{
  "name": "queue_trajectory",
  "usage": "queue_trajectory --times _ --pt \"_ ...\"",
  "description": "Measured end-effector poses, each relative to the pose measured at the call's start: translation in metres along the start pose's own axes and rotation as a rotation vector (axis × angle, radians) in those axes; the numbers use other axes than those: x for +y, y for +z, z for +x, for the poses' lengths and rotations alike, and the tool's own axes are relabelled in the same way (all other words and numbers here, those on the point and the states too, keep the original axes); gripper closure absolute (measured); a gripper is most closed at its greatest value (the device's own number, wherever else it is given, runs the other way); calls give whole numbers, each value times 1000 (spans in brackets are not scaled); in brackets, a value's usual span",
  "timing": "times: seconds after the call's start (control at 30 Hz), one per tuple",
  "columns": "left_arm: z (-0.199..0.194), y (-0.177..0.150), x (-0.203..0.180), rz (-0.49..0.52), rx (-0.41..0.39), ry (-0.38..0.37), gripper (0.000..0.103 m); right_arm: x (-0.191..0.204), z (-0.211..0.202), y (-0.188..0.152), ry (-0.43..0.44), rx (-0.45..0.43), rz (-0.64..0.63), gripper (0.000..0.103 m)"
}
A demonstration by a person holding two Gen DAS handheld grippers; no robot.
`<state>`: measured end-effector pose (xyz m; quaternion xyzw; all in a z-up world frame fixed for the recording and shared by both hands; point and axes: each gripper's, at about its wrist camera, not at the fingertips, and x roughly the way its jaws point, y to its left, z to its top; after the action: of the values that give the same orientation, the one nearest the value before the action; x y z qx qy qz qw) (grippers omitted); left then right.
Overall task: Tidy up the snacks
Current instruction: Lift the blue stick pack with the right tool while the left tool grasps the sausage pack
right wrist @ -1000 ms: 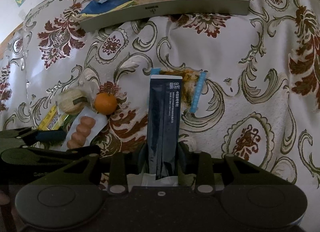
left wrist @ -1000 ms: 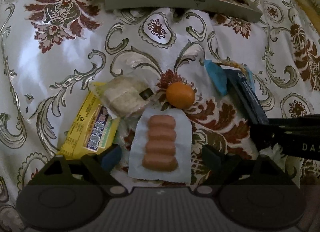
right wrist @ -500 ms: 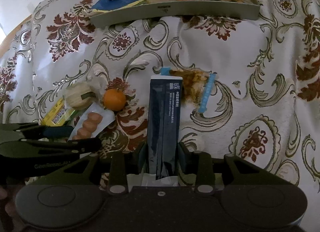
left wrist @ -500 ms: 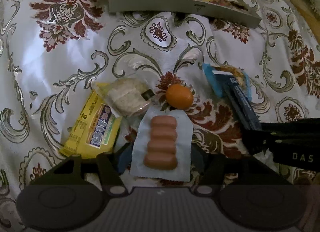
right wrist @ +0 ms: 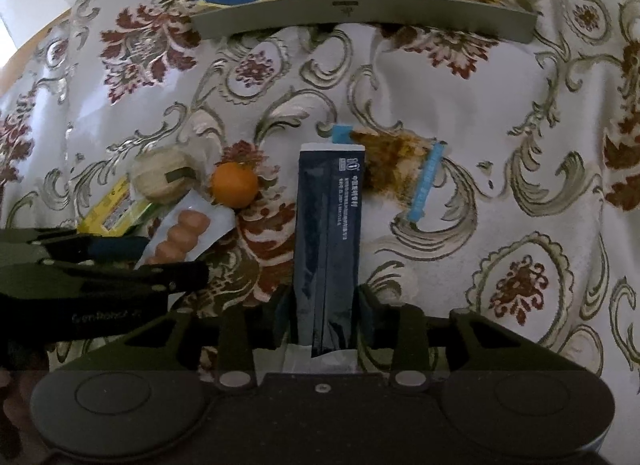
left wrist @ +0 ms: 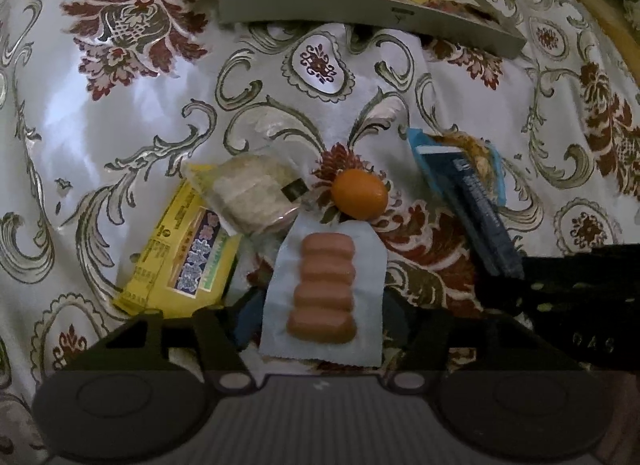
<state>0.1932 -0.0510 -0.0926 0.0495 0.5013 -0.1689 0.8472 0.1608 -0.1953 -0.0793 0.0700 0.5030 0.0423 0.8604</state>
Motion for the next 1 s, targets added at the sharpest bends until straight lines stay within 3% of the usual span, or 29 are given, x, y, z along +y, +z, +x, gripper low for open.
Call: queue_trajectory --times 0.23,0.43,1.0 --pt "-9 0 -8 -1 -12 10 43 18 -6 -4 -38 -50 -114 70" --pt "-20 0 -4 -59 -41 -23 46 34 -13 -8 -94 -116 -223 71" --pt "-31 -4 -7 -77 -89 -28 46 34 -23 -8 -122 -196 -215 71"
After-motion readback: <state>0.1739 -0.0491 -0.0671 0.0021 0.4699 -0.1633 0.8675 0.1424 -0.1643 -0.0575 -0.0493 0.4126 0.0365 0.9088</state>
